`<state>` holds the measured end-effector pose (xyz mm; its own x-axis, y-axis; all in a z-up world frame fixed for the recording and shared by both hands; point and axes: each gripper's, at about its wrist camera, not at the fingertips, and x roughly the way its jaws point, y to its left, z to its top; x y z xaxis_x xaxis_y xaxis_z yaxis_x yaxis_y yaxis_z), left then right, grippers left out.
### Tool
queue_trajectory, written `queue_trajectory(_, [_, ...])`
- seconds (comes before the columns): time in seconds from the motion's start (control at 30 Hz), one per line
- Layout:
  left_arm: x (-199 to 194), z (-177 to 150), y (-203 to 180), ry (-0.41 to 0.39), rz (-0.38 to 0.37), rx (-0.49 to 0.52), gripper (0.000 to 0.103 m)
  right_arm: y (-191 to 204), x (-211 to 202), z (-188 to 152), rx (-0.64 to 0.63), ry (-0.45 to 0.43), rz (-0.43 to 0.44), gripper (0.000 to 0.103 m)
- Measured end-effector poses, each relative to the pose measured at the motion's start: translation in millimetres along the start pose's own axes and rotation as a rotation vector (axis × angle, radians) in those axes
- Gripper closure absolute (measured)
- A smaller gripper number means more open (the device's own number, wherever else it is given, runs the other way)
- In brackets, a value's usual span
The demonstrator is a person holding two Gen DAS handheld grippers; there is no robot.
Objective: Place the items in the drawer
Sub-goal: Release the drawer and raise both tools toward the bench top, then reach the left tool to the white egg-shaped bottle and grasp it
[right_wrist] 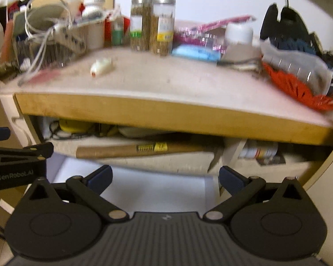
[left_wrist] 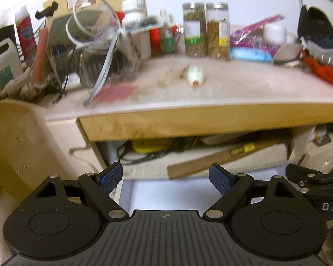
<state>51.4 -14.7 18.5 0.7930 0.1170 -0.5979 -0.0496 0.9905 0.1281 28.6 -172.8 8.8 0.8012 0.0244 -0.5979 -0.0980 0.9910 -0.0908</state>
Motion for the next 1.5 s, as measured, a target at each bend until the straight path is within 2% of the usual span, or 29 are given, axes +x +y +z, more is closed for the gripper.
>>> queue_trajectory(0.23, [-11, 6, -2, -0.088, -0.016, 0.007, 0.017, -6, -11, 9, 0.021, -0.072, 0.006, 0.001])
queue_trajectory(0.77, [-27, 17, 12, -0.238, -0.067, -0.072, 0.017, -17, -44, 22, 0.038, -0.280, -0.013, 0.001])
queue_trajectory(1.23, [-26, 19, 8, -0.291, -0.072, -0.064, 0.017, -19, -51, 24, 0.052, -0.312, -0.006, 0.001])
queue_trajectory(1.5, [-16, 23, 8, -0.287, -0.059, -0.090, 0.017, -21, -50, 24, 0.068, -0.298, 0.003, 0.001])
